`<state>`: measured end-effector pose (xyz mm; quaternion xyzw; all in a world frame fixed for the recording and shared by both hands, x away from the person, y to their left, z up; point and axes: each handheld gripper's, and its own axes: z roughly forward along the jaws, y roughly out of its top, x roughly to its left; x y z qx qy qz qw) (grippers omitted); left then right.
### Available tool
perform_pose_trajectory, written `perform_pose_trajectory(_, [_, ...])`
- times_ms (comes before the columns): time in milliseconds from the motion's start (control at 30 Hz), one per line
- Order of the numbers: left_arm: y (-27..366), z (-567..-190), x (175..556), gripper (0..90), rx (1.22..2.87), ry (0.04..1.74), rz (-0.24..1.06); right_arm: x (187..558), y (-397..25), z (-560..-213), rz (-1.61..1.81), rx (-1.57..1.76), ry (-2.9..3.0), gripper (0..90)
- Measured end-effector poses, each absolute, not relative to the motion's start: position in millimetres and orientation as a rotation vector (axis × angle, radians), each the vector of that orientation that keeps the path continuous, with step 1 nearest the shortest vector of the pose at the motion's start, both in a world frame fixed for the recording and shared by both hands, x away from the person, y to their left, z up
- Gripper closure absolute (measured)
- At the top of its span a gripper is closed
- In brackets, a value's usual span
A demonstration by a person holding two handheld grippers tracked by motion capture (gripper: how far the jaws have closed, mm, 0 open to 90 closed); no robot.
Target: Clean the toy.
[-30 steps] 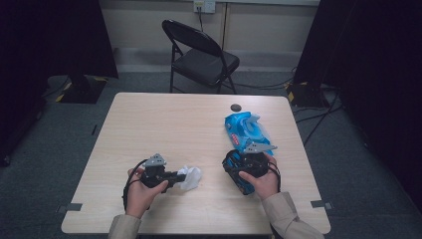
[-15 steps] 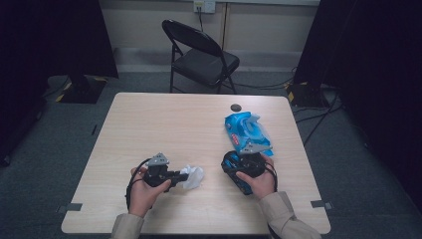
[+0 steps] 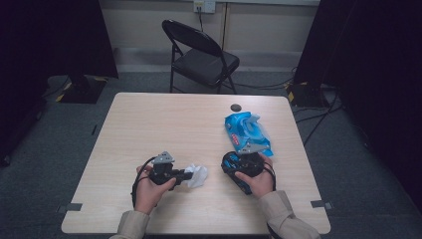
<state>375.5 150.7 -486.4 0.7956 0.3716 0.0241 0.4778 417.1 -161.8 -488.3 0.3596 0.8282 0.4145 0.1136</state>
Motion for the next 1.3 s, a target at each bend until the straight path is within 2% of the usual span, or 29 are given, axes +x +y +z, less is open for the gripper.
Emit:
perform_pose_trajectory(667, [144,-486,388,78.9,1.947,0.933,0.097,420,-152,-492,1.081,1.006,2.482,24.8])
perform_pose_trajectory(1300, [137,-481,396,78.6,1.943,0.924,0.127,420,-159,-484,1.141,0.996,2.477,23.8])
